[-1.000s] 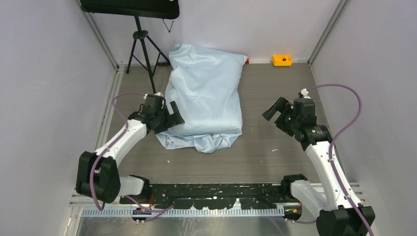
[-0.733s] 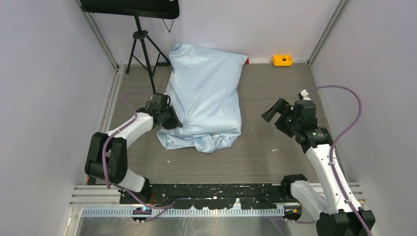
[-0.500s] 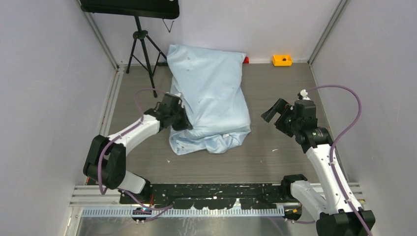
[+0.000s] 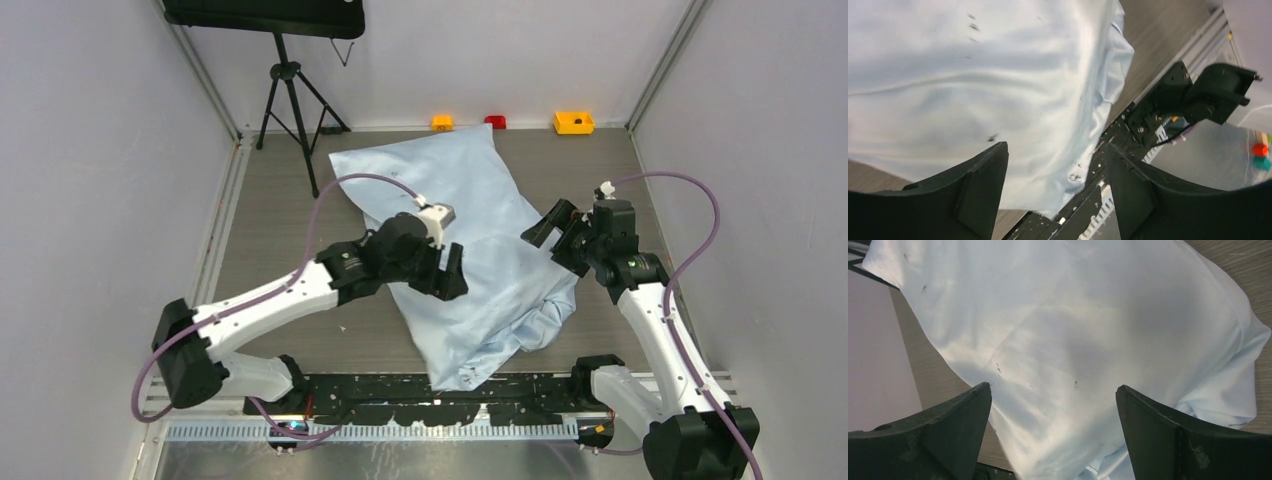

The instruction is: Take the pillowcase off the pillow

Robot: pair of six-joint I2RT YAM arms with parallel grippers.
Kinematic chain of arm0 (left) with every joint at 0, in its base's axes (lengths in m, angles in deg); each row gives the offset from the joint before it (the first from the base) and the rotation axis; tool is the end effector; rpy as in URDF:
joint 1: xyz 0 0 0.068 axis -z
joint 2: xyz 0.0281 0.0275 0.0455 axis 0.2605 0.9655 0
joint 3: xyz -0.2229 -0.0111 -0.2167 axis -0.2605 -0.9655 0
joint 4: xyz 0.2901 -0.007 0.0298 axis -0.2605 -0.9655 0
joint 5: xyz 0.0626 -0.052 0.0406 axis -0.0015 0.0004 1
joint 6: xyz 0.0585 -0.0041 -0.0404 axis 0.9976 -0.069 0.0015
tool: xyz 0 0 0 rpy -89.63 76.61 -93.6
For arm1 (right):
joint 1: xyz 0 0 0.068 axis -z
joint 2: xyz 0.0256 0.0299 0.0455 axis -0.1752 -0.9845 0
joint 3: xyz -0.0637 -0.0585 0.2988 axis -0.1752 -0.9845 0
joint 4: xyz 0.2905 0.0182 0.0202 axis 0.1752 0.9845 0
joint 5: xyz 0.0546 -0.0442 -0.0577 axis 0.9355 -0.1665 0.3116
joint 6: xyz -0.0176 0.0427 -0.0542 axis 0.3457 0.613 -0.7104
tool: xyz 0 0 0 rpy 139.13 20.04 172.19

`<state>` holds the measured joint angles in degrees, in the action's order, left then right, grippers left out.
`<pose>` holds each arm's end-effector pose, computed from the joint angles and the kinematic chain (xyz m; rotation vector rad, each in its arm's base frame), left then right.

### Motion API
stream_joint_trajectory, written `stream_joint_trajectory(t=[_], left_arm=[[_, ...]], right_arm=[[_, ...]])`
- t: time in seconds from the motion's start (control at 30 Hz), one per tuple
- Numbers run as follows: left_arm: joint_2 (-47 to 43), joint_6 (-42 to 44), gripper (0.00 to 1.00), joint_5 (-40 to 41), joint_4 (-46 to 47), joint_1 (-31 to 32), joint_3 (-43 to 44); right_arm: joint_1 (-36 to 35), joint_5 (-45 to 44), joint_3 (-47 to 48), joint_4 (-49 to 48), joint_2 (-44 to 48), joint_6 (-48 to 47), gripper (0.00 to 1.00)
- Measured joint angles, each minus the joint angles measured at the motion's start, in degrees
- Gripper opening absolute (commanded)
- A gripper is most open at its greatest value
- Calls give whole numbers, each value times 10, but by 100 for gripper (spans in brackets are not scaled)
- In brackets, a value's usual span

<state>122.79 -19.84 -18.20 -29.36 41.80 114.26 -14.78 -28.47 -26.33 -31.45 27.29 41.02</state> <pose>0.1798 -0.2891 0.3160 0.5669 2.3479 -0.9423 0.2182 0.0314 0.2967 0.5468 2.2570 0.6488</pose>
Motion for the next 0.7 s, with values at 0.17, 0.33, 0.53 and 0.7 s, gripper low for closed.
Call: stream_joint_trajectory(t=[0.17,0.33,0.53,0.7], left_arm=[[-81,-1,77,55,-41,-47,1],[-94,-4,76,73,-75,-55,0],[-95,-13,75,96,-94,-54,-26],[-101,-15,75,108,-108,-54,-35]], right_arm=[[0,-35,-1,30,3,21,100],[0,-106,-6,98,16,56,99],[0,-122,-79,114,26,69,93],[0,-53,-157,60,24,84,62]])
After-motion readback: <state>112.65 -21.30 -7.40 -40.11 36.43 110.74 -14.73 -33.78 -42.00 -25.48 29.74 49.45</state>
